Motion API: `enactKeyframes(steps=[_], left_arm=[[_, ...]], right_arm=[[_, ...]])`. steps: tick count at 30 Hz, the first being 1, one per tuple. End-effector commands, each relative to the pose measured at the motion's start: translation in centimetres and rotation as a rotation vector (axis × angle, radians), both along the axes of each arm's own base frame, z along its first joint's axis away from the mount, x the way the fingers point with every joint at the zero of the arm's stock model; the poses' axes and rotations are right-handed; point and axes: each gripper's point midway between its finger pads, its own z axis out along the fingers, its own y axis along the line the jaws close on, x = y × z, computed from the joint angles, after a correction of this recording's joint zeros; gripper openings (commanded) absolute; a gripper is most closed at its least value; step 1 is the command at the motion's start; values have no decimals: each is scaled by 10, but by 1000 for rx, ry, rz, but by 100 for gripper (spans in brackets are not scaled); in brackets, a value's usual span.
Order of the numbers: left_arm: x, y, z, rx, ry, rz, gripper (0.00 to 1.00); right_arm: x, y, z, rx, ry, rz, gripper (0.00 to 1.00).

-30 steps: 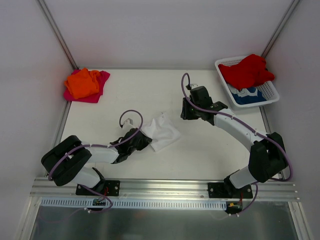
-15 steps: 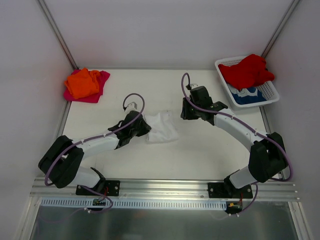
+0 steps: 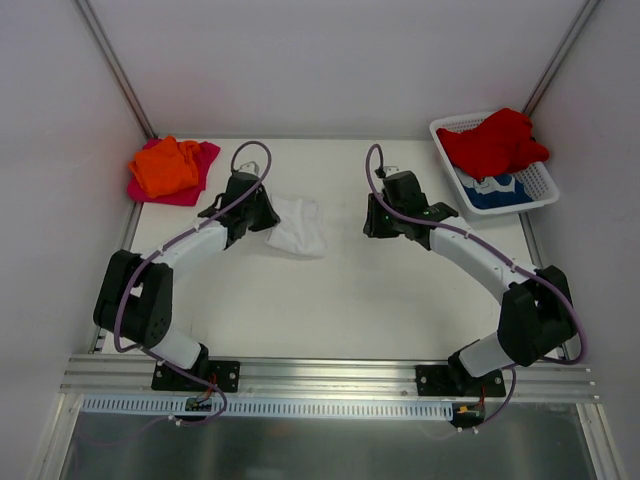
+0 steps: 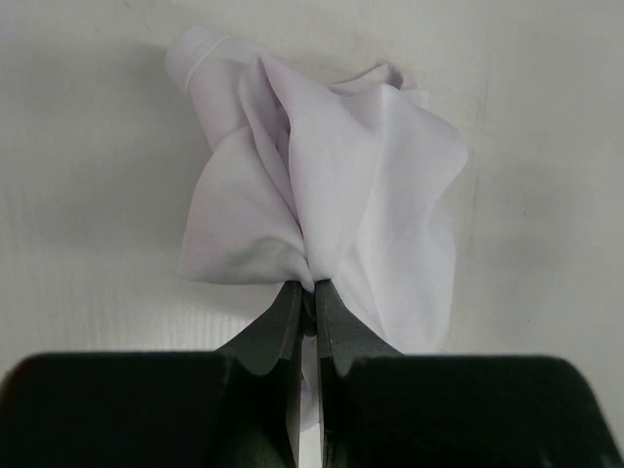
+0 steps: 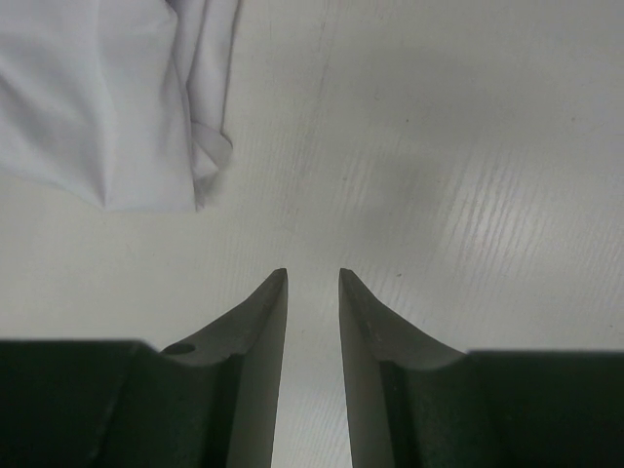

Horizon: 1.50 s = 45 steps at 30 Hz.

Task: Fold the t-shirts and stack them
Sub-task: Put the neatly folded tshirt into the corner of the board with the left arm

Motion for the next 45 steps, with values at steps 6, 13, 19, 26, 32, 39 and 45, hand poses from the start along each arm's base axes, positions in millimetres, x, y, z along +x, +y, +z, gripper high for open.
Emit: enactKeyframes(steps=[6, 13, 19, 26, 32, 39, 45], left_arm=[[48, 46, 30, 35, -44, -27, 0], [83, 60, 41, 62, -49, -37, 0], [113, 75, 63, 110, -80, -52, 0], [132, 112, 89, 174, -122, -40, 0], [141, 153, 107, 197, -152, 7, 0], [162, 176, 128, 241, -186, -14, 0], [180, 179, 128, 263, -183, -45, 0]], right_arm=[[6, -3, 22, 45, -69, 0, 31], [7, -6, 24, 55, -75, -4, 31], [8, -7, 25, 64, -80, -6, 31], [13, -11, 24, 80, -82, -16, 31], [15, -10, 19, 89, -72, -12, 31], [17, -9, 15, 100, -68, -11, 31], [20, -9, 12, 101, -62, -14, 31]])
